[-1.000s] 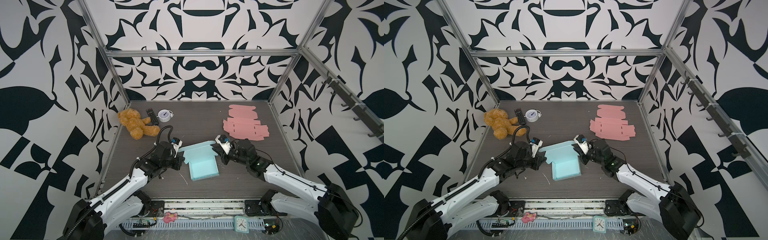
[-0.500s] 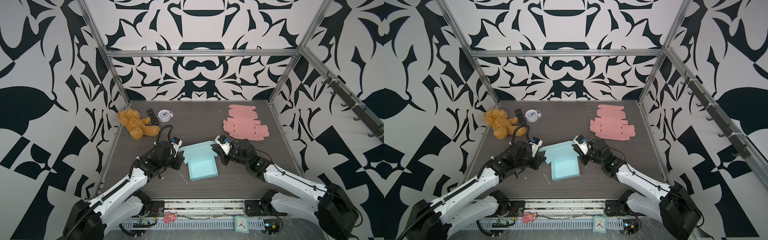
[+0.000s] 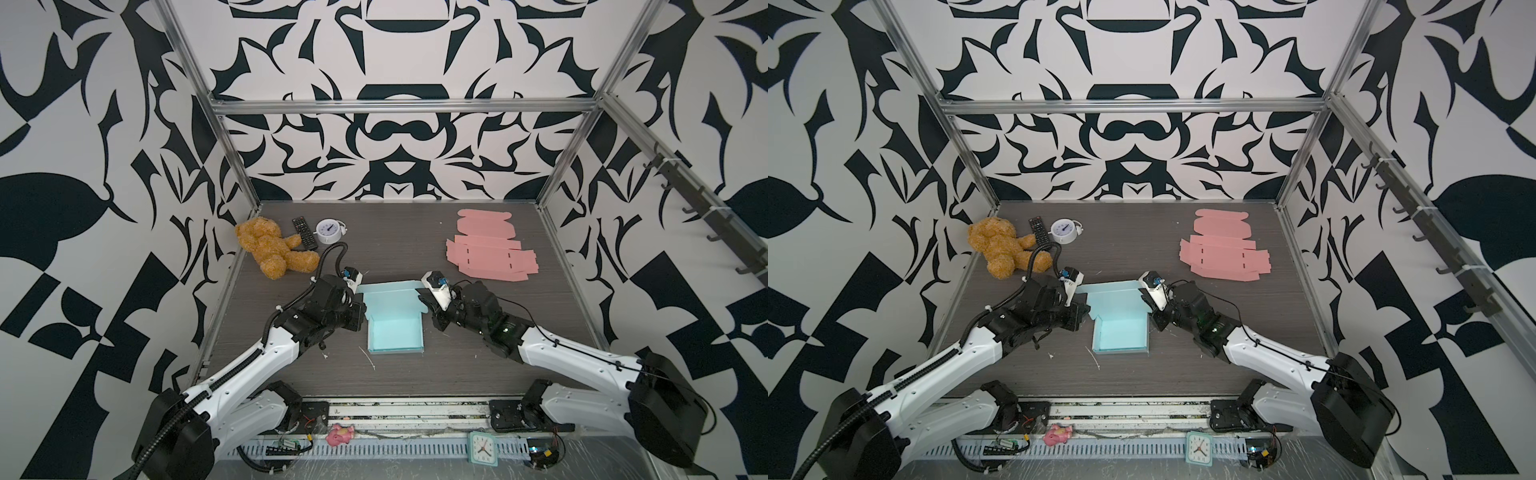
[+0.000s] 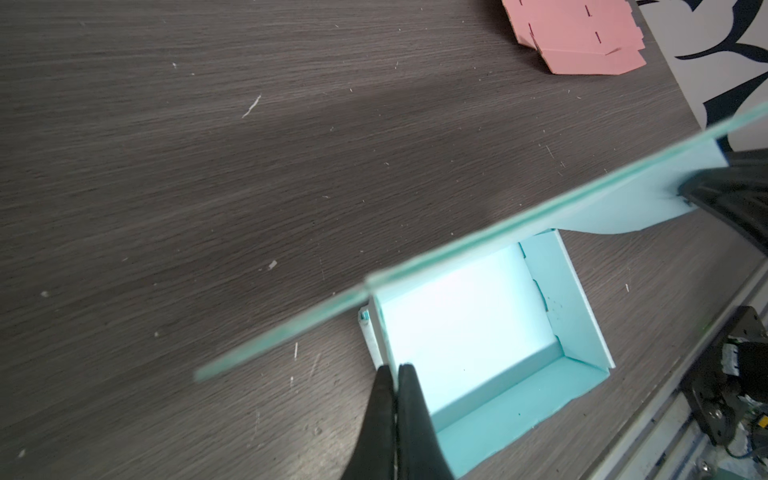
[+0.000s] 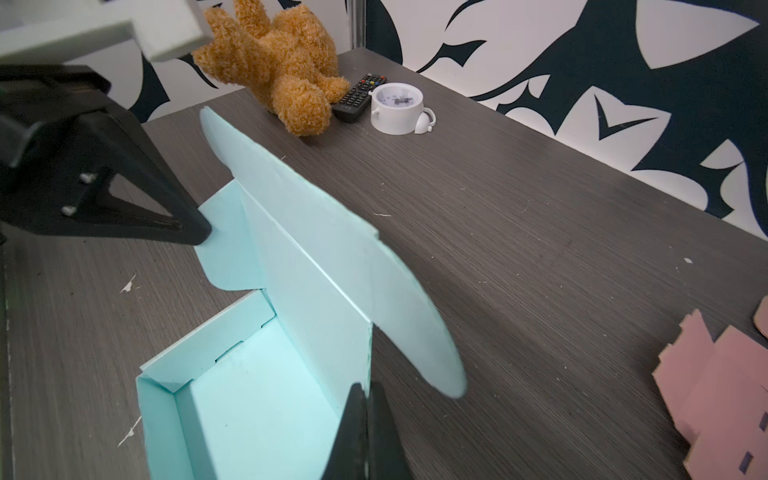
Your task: Fold the paper box
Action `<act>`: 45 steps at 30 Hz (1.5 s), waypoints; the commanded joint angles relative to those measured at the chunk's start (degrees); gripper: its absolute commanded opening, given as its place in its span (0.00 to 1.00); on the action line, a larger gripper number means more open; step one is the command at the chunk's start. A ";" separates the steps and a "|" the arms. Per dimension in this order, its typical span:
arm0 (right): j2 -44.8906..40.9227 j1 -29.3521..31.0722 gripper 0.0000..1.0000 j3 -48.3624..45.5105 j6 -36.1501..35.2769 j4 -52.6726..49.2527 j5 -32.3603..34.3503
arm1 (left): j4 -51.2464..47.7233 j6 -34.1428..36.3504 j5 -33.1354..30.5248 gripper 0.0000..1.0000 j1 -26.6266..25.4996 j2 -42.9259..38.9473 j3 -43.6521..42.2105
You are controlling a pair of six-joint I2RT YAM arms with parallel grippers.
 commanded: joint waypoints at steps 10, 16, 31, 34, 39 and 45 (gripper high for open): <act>4.76 2.71 0.12 7.37 6.65 -3.72 11.01 | 6.94 2.45 -1.49 0.05 -0.18 2.39 2.69; 7.24 2.77 0.15 9.15 9.40 -3.92 11.95 | 9.34 3.88 -2.85 0.05 -0.46 3.22 0.31; 10.46 2.74 0.16 10.59 15.67 -3.21 8.44 | 13.42 5.03 -6.26 0.05 -3.48 2.70 -3.86; 10.38 2.77 0.17 10.35 16.30 -3.23 8.04 | 14.44 4.80 -7.15 0.05 -4.35 2.78 -4.51; 10.45 2.76 0.17 9.52 17.01 -2.94 7.48 | 16.88 4.46 -8.55 0.05 -5.97 3.21 -6.20; 10.21 2.77 0.17 8.47 16.86 -2.31 7.13 | 19.60 4.26 -10.02 0.06 -7.03 2.57 -8.83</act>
